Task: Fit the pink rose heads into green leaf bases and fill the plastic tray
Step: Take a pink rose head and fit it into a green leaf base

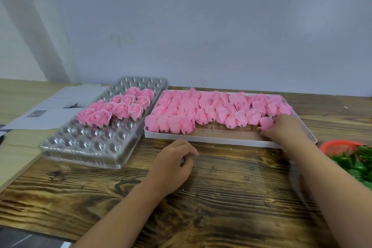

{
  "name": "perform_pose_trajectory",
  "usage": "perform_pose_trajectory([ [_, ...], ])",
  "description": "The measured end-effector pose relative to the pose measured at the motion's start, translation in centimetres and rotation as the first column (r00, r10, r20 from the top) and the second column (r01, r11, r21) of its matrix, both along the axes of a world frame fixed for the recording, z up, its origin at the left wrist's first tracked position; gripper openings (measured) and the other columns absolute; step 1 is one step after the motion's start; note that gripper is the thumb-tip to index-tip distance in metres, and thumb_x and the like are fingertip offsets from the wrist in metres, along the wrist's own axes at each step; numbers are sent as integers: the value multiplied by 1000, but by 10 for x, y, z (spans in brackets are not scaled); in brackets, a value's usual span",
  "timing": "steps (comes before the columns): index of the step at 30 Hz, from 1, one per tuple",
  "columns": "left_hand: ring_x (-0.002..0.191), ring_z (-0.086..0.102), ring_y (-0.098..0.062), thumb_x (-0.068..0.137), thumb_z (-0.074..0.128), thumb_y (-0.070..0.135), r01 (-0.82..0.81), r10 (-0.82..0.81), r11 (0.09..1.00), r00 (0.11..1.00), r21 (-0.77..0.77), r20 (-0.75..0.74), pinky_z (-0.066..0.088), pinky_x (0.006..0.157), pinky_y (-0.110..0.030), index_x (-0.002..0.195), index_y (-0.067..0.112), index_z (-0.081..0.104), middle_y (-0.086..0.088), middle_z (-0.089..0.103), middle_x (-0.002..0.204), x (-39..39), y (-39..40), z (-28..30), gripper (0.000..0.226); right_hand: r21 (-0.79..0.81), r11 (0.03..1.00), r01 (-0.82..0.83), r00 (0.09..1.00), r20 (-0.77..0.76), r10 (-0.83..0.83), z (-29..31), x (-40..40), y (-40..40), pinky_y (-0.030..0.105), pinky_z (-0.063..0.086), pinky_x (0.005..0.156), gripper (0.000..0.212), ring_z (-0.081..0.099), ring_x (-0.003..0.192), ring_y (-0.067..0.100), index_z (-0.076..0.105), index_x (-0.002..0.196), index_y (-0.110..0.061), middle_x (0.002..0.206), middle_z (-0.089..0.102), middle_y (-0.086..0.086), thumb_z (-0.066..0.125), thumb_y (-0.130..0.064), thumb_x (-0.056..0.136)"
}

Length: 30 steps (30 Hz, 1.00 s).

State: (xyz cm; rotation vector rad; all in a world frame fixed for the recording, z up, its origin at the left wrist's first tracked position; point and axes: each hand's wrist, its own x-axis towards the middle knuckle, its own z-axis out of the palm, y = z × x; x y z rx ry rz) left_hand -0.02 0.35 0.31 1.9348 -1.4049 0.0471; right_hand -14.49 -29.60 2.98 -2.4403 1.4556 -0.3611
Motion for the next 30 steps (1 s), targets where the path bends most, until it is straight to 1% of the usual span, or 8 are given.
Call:
perform_pose_trajectory([
  [6, 76, 57, 1, 92, 64, 0, 6, -5, 1000, 1000, 8, -4, 45, 69, -11, 97, 16, 74, 15, 62, 100, 1, 0, 0, 19, -37, 999, -18, 999, 43, 19, -6, 2, -6, 30, 41, 59, 20, 55, 68, 18, 60, 82, -14, 71, 61, 2, 64, -32, 89],
  [13, 79, 60, -3, 93, 64, 1, 4, -4, 1000, 1000, 10, -4, 47, 70, -13, 96, 17, 74, 14, 63, 99, 1, 0, -1, 19, -105, 994, -22, 992, 121, 35, -12, -1, -7, 31, 43, 68, 28, 60, 83, 28, 67, 107, -13, 89, 69, 9, 64, -34, 89],
  [16, 78, 60, -4, 92, 65, 0, 7, -7, 1000, 1000, -2, -9, 46, 69, -13, 95, 16, 74, 14, 64, 99, 1, 0, -1, 19, -76, 997, -11, 986, 164, 24, -11, -2, -4, 31, 41, 66, 23, 57, 79, 27, 68, 99, -10, 80, 64, 7, 66, -31, 89],
  [21, 80, 61, -3, 91, 66, -1, 4, -5, 1000, 1000, -22, -18, 46, 70, -12, 93, 16, 74, 14, 63, 96, 2, 0, -1, 20, -20, 999, 38, 953, 300, -31, 2, -11, 8, 24, 29, 52, 20, 54, 69, 24, 66, 73, -9, 65, 58, 2, 70, -25, 85],
  [24, 79, 61, -4, 90, 66, -2, 5, -6, 1000, 1000, -29, -29, 47, 69, -14, 91, 17, 73, 15, 63, 95, 2, -1, -2, 21, 11, 999, 42, 922, 384, -43, 16, -17, 22, 35, 44, 69, 32, 59, 84, 33, 73, 83, 0, 88, 71, 19, 74, -31, 84],
  [26, 79, 60, -4, 91, 65, -2, 12, -13, 1000, 999, -24, -29, 46, 69, -13, 91, 18, 73, 17, 63, 94, 2, -1, -3, 21, 24, 999, 34, 903, 428, -41, 24, -22, 32, 42, 48, 81, 36, 61, 97, 38, 73, 87, 4, 95, 72, 23, 75, -33, 83],
  [28, 78, 60, -4, 91, 65, -1, 16, -16, 1000, 999, -16, -31, 46, 68, -13, 90, 19, 73, 16, 63, 93, 2, -2, -4, 22, 86, 996, 1, 870, 491, -43, 30, -28, 42, 44, 50, 84, 29, 64, 90, 36, 74, 83, -3, 86, 72, 20, 76, -31, 83],
  [30, 77, 61, -6, 91, 66, -1, 4, -6, 1000, 996, -23, -84, 46, 67, -13, 90, 23, 72, 16, 64, 92, 1, -2, -2, 25, 261, 959, -108, 771, 631, -85, 33, -32, 53, 39, 53, 79, 14, 65, 77, 26, 71, 79, -13, 76, 72, 10, 78, -25, 82],
])
